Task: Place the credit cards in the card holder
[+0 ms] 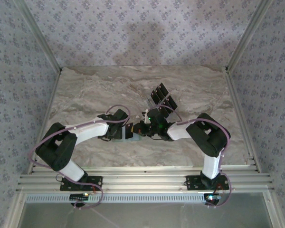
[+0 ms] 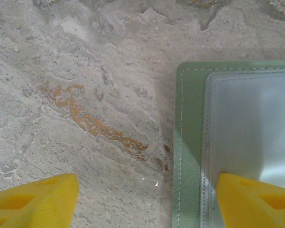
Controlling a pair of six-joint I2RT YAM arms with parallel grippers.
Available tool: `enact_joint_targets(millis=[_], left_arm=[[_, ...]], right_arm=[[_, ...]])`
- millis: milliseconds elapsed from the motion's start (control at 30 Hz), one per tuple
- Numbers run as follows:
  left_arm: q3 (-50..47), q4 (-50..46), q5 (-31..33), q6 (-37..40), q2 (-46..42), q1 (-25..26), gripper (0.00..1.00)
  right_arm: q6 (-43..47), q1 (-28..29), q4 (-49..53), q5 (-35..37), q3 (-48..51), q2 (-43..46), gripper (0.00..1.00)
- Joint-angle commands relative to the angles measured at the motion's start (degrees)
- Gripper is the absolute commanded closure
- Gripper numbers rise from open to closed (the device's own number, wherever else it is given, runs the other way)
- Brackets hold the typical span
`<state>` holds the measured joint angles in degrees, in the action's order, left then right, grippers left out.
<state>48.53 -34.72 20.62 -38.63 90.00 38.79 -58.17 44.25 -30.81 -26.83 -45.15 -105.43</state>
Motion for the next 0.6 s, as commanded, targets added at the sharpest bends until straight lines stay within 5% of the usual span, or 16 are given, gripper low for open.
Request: enact_joint_targets(millis=[0, 567], left_arm=[[-1.8, -3.8, 0.3, 0.4, 1.0, 0.0, 0.23], [-1.7, -3.8, 0.3, 0.5, 1.2, 0.0, 0.23]], right_arm=[[-0.8, 0.5, -1.4, 0.2, 0.4, -0.3, 1.00], [-1.0, 0.4, -3.3, 0.7, 2.8, -2.5, 1.00]])
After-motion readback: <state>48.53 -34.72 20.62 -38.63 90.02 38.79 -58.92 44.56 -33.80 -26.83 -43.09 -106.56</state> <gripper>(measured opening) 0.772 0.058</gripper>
